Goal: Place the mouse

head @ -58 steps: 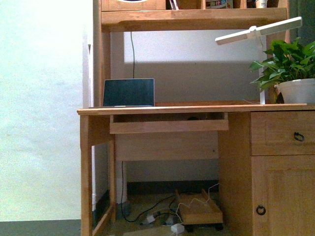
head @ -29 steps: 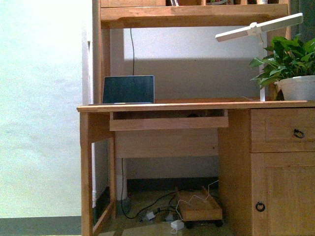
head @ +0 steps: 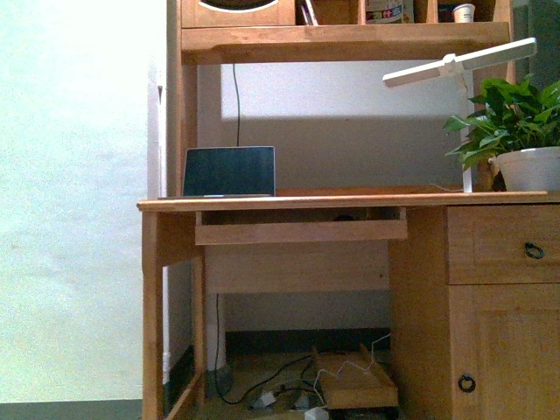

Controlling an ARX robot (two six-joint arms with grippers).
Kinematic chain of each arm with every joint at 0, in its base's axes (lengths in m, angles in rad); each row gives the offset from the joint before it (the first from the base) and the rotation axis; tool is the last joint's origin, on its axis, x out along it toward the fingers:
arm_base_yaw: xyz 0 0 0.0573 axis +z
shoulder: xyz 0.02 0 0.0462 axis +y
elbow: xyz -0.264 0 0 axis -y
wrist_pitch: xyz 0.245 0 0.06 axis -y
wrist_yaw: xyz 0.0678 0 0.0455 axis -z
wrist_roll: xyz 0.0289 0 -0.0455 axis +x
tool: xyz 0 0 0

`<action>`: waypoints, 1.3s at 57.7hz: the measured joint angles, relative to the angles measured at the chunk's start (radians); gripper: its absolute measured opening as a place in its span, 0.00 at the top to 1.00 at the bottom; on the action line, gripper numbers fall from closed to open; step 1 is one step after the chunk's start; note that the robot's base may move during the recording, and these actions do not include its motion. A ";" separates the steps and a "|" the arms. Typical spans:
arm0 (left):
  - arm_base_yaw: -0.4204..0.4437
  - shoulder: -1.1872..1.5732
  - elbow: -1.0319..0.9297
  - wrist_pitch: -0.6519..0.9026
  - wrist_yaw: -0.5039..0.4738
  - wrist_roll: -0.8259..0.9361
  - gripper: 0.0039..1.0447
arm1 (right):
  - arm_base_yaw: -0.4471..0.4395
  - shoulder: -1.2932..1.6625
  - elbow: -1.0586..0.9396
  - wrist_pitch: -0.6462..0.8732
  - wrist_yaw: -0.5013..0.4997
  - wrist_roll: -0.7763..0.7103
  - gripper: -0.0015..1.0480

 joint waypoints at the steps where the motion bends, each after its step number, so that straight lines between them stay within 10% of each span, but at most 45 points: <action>1: 0.000 0.000 0.000 0.000 0.000 0.000 0.07 | 0.000 0.000 0.000 0.000 0.000 0.000 0.07; 75: 0.000 0.000 0.000 0.000 0.000 0.000 0.07 | 0.000 0.000 0.000 0.000 0.000 0.000 0.07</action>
